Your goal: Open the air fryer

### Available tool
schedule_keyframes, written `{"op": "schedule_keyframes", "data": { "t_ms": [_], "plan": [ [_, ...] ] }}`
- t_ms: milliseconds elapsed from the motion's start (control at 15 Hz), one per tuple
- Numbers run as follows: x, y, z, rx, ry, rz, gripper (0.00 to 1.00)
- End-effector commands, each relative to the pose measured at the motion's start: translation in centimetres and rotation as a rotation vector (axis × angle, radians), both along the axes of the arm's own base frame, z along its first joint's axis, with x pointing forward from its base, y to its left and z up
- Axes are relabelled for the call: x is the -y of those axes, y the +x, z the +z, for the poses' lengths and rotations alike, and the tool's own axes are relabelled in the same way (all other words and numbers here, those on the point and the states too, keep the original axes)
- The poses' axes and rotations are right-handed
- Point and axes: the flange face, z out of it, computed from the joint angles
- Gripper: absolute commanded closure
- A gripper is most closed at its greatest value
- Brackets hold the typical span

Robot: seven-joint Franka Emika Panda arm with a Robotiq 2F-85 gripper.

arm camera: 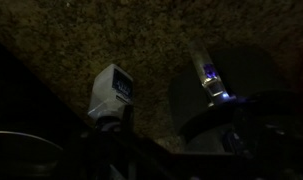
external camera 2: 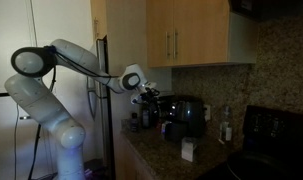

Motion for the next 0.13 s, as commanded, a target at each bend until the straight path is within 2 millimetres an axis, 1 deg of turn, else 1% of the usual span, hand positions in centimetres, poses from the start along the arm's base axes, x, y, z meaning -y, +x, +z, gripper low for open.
{"op": "schedule_keyframes", "data": {
  "t_ms": [0,67],
  "plan": [
    [0.9,-1.0,1.2,0.019,0.053,0.011,0.00],
    [1.6,-2.1,2.4,0.038,0.089,0.026,0.00]
  ]
}}
